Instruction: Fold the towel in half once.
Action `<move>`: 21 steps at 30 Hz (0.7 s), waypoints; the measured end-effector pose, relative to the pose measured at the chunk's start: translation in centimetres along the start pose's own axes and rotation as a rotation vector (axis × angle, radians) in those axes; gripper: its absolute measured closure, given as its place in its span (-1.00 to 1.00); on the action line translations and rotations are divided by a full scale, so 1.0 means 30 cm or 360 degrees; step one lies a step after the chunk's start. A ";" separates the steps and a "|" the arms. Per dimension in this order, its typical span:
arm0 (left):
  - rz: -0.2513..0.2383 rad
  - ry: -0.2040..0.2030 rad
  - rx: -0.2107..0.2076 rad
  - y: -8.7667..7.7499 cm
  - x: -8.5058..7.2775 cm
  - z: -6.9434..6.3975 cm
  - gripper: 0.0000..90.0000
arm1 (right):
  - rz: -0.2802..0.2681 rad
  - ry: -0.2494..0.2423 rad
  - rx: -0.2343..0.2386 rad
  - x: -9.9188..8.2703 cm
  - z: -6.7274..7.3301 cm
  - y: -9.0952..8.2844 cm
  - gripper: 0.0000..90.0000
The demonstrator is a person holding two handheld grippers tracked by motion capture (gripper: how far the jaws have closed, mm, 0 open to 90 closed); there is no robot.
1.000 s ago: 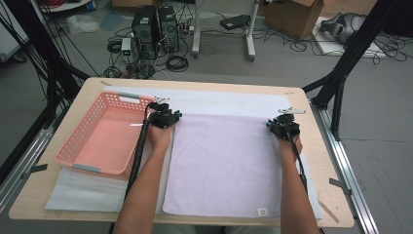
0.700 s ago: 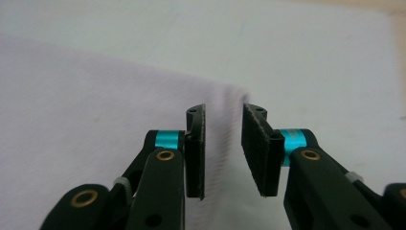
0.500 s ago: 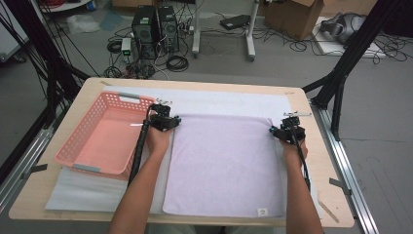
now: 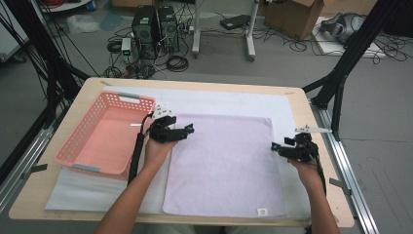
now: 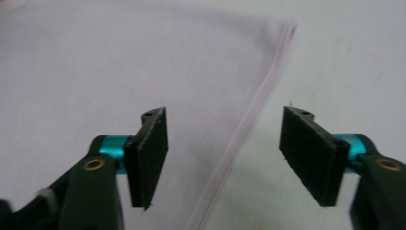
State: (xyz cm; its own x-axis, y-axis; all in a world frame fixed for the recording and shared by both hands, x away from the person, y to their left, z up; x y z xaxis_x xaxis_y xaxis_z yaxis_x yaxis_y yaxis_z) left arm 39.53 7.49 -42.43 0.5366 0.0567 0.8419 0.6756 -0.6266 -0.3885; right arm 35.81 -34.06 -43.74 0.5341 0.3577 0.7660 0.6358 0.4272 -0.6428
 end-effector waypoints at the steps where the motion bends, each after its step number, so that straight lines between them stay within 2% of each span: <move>1: -0.0009 0.0023 -0.0029 -0.015 -0.013 -0.018 -0.60 | -0.0005 -0.0014 0.0034 -0.024 0.017 -0.013 -0.40; 3: -0.0028 0.0031 -0.0119 -0.049 -0.037 -0.046 -0.64 | -0.0073 -0.0038 0.0085 -0.068 0.052 -0.044 -0.43; 5: -0.0006 0.0030 -0.0220 -0.078 -0.061 -0.066 -0.65 | -0.0141 -0.0119 0.0096 -0.106 0.090 -0.078 -0.42; 6: 0.0021 0.0063 -0.0275 -0.090 -0.073 -0.075 -0.63 | -0.0149 -0.0180 0.0087 -0.123 0.106 -0.094 -0.42; 8: 0.0015 0.0145 -0.0297 -0.117 -0.088 -0.093 -0.59 | -0.0180 -0.0261 0.0051 -0.147 0.131 -0.114 -0.42; 9: -0.0007 0.0160 -0.0306 -0.129 -0.091 -0.098 -0.59 | -0.0177 -0.0265 0.0059 -0.154 0.137 -0.120 -0.43; 11: -0.0032 0.0183 -0.0310 -0.150 -0.094 -0.099 -0.58 | -0.0186 -0.0214 0.0059 -0.151 0.137 -0.131 -0.58; 12: -0.0036 0.0192 -0.0295 -0.157 -0.097 -0.098 -0.58 | -0.0207 -0.0138 0.0051 -0.149 0.135 -0.137 -0.62; 13: -0.0036 0.0192 -0.0295 -0.157 -0.097 -0.098 -0.58 | -0.0207 -0.0138 0.0051 -0.149 0.135 -0.137 -0.62; 14: -0.0070 0.0269 -0.0291 -0.163 -0.110 -0.089 -0.58 | -0.0227 -0.0052 0.0069 -0.147 0.132 -0.147 -0.62; 16: -0.0080 0.0299 -0.0291 -0.167 -0.128 -0.076 -0.58 | -0.0238 -0.0047 0.0057 -0.145 0.137 -0.154 -0.62; 17: -0.0067 0.0292 -0.0260 -0.170 -0.138 -0.071 -0.58 | -0.0249 -0.0050 0.0053 -0.144 0.143 -0.158 -0.62; 18: -0.0067 0.0292 -0.0260 -0.170 -0.138 -0.071 -0.58 | -0.0249 -0.0068 0.0042 -0.144 0.147 -0.163 -0.62; 19: -0.0017 0.0266 -0.0194 -0.180 -0.159 -0.062 -0.58 | -0.0252 -0.0082 0.0030 -0.143 0.150 -0.166 -0.62; 21: -0.0014 0.0182 -0.0138 -0.197 -0.179 -0.056 -0.56 | -0.0237 -0.0080 -0.0018 -0.139 0.152 -0.177 -0.62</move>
State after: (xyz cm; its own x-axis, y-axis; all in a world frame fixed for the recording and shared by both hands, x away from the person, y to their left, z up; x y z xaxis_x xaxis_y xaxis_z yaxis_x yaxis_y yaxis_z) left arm 31.81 9.60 -44.02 0.4663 -0.0237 0.8843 0.6310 -0.6917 -0.3513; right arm 27.66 -34.06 -43.53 0.4049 0.3324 0.8518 0.7124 0.4693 -0.5218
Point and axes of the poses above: each handheld gripper's, and its own axes: y roughly forward along the jaws, x roughly out of its top, z roughly to its left, the point moved 3 cm from there along y, roughly forward along the jaws, and after that the axes turned 11 degrees about -y, right-handed, at the moved point
